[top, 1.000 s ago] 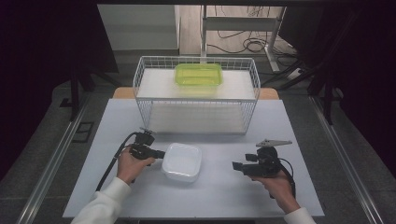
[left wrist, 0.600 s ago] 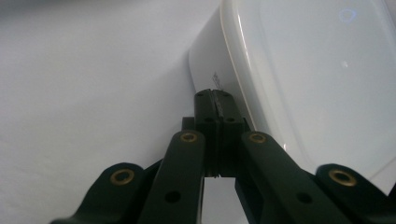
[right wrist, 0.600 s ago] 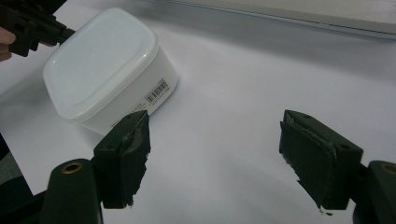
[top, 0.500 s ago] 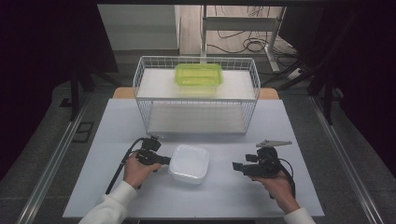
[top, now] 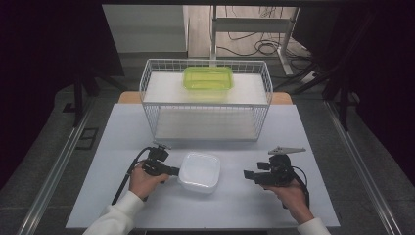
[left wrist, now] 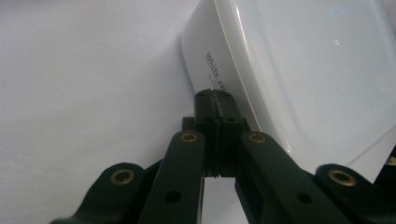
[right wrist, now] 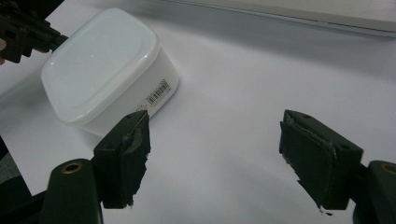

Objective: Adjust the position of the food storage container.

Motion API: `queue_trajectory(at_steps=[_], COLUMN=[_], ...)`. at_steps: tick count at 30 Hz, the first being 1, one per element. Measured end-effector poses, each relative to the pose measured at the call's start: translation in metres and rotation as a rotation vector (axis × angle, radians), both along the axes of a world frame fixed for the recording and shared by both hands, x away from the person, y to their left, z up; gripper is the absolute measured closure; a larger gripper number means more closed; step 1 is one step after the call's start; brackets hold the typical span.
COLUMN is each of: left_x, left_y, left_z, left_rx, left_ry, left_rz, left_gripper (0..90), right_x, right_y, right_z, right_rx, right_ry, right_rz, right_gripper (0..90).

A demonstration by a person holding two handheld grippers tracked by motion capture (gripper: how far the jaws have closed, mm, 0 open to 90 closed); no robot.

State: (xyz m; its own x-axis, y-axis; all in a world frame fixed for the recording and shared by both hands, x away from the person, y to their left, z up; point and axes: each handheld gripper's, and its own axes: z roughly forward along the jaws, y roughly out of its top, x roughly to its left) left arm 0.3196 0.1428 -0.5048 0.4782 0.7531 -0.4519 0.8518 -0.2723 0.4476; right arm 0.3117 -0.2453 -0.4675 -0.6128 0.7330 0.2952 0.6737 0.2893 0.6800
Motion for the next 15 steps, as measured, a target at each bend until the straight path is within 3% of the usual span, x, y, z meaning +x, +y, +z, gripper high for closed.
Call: queue_trajectory(at_steps=[10,15], left_x=[-0.006,-0.011], left_y=[0.002,0.023], left_z=[0.0,0.014], left_rx=[-0.016,-0.025], left_ry=[0.0,-0.111], left_rz=[0.0,0.069], left_gripper=[89.4,81.5], right_x=[0.0,-0.002], right_y=[-0.002,-0.003], right_z=[0.003,0.006], right_rx=[0.007,0.023], right_ry=[-0.022,-0.05], right_rz=[-0.018,-0.025], right_gripper=[24.6,24.6])
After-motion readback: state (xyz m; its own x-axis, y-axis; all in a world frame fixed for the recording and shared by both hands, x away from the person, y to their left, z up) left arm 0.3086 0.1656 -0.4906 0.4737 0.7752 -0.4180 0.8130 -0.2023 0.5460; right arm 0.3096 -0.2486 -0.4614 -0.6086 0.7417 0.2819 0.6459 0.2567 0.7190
